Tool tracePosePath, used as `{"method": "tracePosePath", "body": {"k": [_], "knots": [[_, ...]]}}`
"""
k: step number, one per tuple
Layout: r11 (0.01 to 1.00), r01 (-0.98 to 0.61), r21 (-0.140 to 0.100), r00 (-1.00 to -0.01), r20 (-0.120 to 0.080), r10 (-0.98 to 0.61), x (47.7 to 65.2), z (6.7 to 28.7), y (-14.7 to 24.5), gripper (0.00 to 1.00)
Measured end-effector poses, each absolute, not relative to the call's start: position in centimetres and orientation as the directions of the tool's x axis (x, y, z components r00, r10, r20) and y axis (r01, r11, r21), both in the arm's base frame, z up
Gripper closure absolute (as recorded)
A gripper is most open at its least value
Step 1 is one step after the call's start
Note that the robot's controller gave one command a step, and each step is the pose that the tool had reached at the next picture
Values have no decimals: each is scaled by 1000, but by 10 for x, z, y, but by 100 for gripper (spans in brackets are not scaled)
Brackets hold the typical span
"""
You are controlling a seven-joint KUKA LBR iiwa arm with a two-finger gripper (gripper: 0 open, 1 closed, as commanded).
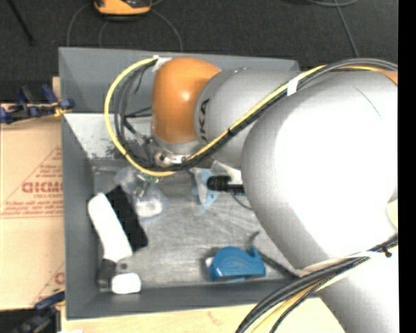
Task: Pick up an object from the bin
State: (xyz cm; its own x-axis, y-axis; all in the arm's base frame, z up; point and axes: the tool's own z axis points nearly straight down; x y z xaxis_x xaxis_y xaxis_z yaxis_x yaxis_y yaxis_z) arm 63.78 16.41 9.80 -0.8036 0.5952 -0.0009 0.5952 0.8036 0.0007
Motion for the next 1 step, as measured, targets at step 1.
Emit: {"method": "tracePosePath", "body": {"k": [1], "knots": [[804,595,2,-804,-4,595,627,113,142,100]]}}
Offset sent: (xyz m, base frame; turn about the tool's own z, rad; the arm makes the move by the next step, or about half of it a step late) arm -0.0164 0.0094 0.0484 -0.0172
